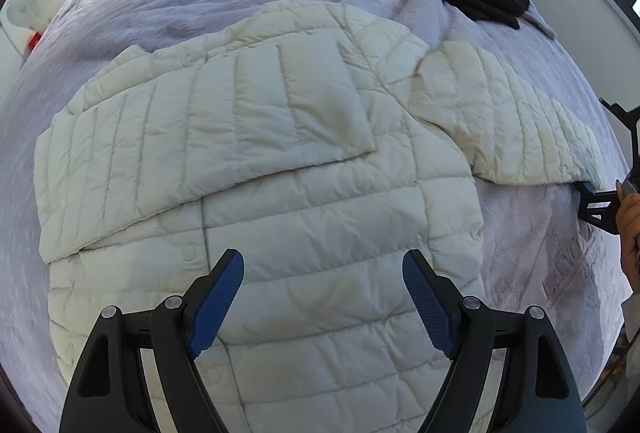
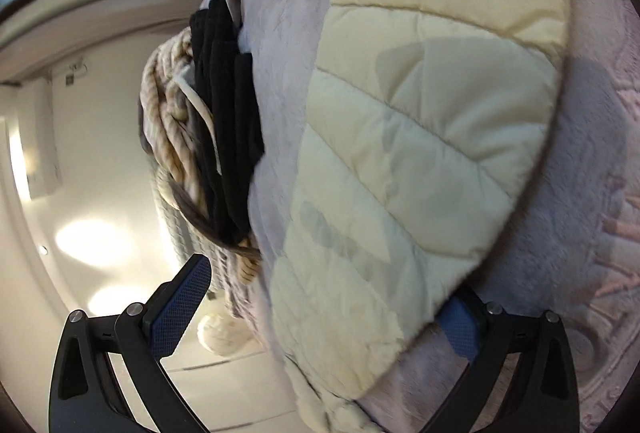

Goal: Fold large clothes

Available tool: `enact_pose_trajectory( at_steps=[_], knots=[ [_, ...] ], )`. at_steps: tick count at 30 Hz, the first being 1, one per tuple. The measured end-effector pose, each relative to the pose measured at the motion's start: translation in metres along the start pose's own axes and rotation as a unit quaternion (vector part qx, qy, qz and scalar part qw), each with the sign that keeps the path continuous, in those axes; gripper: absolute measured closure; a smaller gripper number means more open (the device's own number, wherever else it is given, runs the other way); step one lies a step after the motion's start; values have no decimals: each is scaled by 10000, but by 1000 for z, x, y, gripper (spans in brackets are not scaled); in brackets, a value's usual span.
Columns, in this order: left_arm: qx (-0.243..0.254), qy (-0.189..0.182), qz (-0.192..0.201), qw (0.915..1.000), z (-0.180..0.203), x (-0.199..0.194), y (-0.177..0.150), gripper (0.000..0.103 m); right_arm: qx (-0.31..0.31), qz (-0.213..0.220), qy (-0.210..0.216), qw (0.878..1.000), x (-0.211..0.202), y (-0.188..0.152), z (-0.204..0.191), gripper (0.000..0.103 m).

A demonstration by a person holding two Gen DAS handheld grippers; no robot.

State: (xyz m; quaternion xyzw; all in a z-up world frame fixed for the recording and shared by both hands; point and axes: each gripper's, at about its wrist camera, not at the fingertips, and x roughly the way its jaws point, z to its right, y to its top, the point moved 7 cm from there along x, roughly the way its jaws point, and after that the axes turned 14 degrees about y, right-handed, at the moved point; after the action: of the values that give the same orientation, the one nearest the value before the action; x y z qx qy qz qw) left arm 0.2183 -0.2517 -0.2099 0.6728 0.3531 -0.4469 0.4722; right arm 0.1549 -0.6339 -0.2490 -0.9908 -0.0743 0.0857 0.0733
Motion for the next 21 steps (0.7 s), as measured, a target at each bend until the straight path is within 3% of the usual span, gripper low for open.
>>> enact_pose_trajectory(
  at_steps=[1, 2, 3, 4, 5, 6, 13, 18, 21],
  knots=[
    [-28, 8, 7, 10000, -3, 0, 0, 20, 19, 13, 45, 10000, 0, 1, -1, 4],
    [-52, 6, 18, 10000, -5, 0, 1, 20, 59, 45, 80, 9999, 2, 3, -3, 15],
    [-69, 6, 33, 10000, -8, -1, 1, 20, 120, 32, 39, 9999, 3, 4, -2, 49],
    [-99, 18, 61, 9999, -12, -2, 2, 20, 195, -5, -33, 9998, 3, 4, 0, 64],
    [-123, 26, 77, 9999, -16, -2, 3, 20, 316, -27, -63, 9995, 5, 4, 3, 86],
    [-160, 28, 87, 9998, -20, -3, 3, 20, 409, -29, 46, 9991, 7, 3, 2, 93],
    [-465, 103, 153, 9987, -60, -3, 7, 20, -307, -599, 630, 9957, 39, -33, -58, 93],
    [-806, 245, 224, 9962, -103, -2, 10, 20, -1302, -1575, 862, 9751, 96, -102, -122, 93],
    [-1091, 332, 257, 9931, -134, -2, 9, 20, -1983, -2194, 799, 9519, 136, -158, -148, 93]
  ],
)
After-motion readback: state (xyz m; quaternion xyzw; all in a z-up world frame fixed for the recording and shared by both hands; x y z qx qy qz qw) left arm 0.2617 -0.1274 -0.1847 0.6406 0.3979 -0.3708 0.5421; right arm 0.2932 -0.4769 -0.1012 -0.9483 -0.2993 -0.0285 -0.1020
